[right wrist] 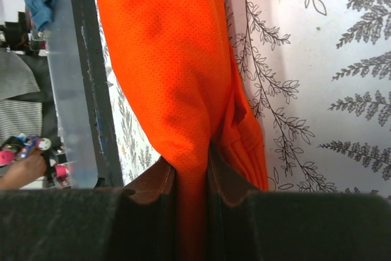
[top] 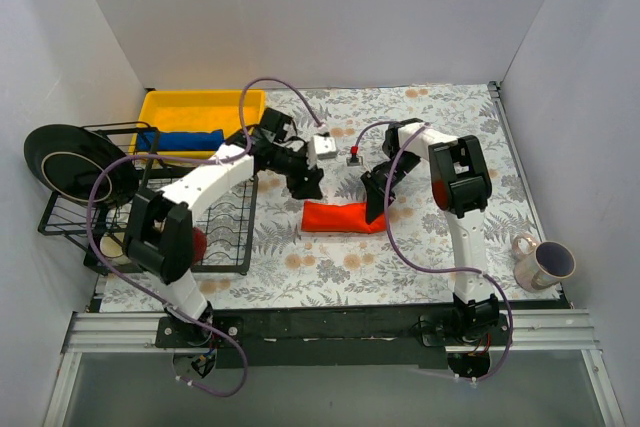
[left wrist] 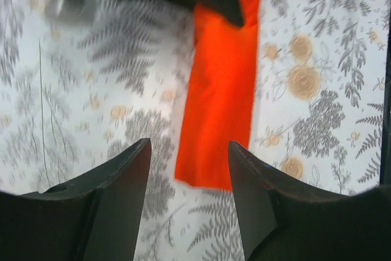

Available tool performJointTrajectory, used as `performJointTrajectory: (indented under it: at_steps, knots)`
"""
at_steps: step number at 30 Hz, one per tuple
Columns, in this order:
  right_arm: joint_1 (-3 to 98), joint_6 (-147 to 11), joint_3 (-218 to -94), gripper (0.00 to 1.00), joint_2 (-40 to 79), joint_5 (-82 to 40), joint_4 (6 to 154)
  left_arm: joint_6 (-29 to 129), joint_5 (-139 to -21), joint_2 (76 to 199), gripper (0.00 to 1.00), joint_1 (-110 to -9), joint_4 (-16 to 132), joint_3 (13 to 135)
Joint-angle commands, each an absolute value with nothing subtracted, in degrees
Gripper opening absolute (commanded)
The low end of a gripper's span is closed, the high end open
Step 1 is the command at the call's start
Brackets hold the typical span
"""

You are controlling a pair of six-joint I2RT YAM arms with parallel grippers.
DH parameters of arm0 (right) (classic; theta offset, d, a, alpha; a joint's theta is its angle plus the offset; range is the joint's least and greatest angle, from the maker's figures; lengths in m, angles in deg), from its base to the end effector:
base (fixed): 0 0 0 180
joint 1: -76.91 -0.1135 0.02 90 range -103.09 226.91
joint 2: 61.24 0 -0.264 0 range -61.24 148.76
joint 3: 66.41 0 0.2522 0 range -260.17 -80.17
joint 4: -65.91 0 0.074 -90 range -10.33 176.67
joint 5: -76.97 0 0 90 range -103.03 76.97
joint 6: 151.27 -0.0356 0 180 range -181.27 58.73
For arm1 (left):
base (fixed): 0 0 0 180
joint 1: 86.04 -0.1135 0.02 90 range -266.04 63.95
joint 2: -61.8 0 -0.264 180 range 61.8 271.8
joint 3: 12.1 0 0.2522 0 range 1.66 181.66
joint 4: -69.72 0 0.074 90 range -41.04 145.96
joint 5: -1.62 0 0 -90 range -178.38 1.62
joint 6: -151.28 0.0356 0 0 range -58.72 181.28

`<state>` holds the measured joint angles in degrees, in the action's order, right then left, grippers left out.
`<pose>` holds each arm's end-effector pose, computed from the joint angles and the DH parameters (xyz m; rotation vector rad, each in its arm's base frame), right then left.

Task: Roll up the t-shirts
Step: Roll the T-shirt to the center of the board, then pick up the T-shirt from the center of the board.

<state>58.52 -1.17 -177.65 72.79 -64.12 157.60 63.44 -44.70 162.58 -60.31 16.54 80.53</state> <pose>0.3671 0.1512 0.1179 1.5027 -2.2854 -1.4252 0.3198 -0.1814 0.2496 0.8788 2.4420 -1.1477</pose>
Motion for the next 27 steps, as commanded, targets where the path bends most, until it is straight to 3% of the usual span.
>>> performJointTrajectory:
  at_steps: [1, 10, 15, 22, 27]
  knots:
    - [58.8, -2.5, -179.9, 0.1, 76.9, -56.9, 154.4, 68.0, -47.7, 154.4, 0.53, -49.2, 28.4, 72.4]
    - [58.8, -4.3, -182.5, 0.09, 79.3, -58.2, 154.0, 68.8, -53.0, 155.1, 0.54, -39.8, 47.0, 62.3]
    - [58.8, -4.4, -183.2, 0.09, 79.2, -58.8, 154.1, 71.7, -61.7, 156.0, 0.55, -36.1, 57.7, 55.2]
    - [58.9, -3.7, -181.9, 0.09, 79.6, -60.4, 154.4, 76.0, -70.4, 161.6, 0.64, -34.0, 62.2, 51.7]
    - [58.9, -3.1, -180.7, 0.09, 79.9, -60.9, 154.4, 75.9, -74.4, 162.6, 0.65, -34.1, 65.2, 51.8]
